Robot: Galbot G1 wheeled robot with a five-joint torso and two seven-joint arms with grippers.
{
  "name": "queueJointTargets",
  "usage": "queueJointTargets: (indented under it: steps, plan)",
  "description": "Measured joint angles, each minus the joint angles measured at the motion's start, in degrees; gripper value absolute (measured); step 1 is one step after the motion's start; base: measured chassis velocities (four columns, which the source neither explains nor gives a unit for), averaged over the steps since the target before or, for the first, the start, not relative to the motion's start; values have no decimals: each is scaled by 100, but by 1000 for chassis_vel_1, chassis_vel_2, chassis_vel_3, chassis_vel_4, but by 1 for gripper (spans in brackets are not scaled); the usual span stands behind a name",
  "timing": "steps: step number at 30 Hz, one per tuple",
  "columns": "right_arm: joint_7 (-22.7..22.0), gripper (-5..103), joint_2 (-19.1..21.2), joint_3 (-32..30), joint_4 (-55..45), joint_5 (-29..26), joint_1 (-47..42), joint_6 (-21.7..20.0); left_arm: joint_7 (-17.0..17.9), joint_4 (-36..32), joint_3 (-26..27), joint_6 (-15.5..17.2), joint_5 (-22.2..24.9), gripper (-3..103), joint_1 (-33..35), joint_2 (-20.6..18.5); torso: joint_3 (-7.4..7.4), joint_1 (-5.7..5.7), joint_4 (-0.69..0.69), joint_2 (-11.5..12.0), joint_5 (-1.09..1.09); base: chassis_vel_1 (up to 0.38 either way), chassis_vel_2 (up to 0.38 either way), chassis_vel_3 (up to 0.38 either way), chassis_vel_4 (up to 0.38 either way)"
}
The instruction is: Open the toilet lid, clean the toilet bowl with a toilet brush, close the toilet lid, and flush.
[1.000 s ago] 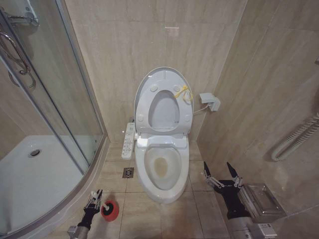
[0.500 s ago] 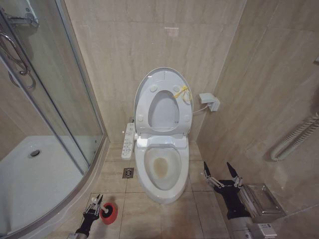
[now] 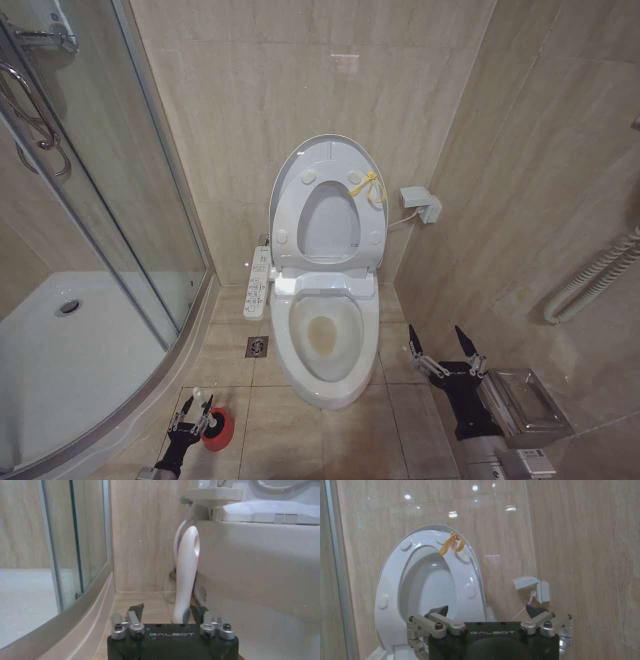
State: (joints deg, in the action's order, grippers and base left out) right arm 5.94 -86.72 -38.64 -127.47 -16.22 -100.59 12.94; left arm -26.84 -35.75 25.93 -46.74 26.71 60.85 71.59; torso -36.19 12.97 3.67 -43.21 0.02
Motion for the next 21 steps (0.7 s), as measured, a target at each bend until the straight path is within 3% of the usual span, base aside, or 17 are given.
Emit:
queueJointTargets:
  steps: [5, 6, 13, 14, 16, 19, 20, 21]
  plan:
    - [0, 100, 0, 0, 0, 0, 0, 0, 47, -524, 182, -1, -106, 61, 356, -39, 1, -1, -1, 0, -1, 0, 0, 0, 0]
    - [0, 100, 0, 0, 0, 0, 0, 0, 67, -721, 237, -1, -108, 88, 465, -43, 1, -1, -1, -1, -2, 0, 0, 0, 0]
    - [0, 100, 0, 0, 0, 0, 0, 0, 124, -1778, 390, -1, -30, 88, 996, -62, 1, -1, 0, -2, -2, 0, 0, 0, 0]
    - [0, 100, 0, 0, 0, 0, 0, 0, 160, -2105, 405, 2, -12, 100, 1110, -58, 1, -1, 0, -1, -2, 0, 0, 0, 0]
    - [0, 100, 0, 0, 0, 0, 0, 0, 190, -2395, 422, 4, -11, 100, 1194, -51, 1, -1, 0, -1, -2, 0, 0, 0, 0]
    - [0, 100, 0, 0, 0, 0, 0, 0, 466, -3320, 509, 102, -171, 100, 1492, -40, 1, -1, 1, -1, -1, 0, 0, 0, 0]
    - [0, 100, 0, 0, 0, 0, 0, 0, 466, -3320, 509, 102, -171, 100, 1492, -40, 1, -1, 1, -1, -1, 0, 0, 0, 0]
    - [0, 100, 0, 0, 0, 0, 0, 0, 672, -3740, 551, 173, -241, 100, 1610, -39, 1, -1, 0, -2, -1, 0, 0, 0, 0]
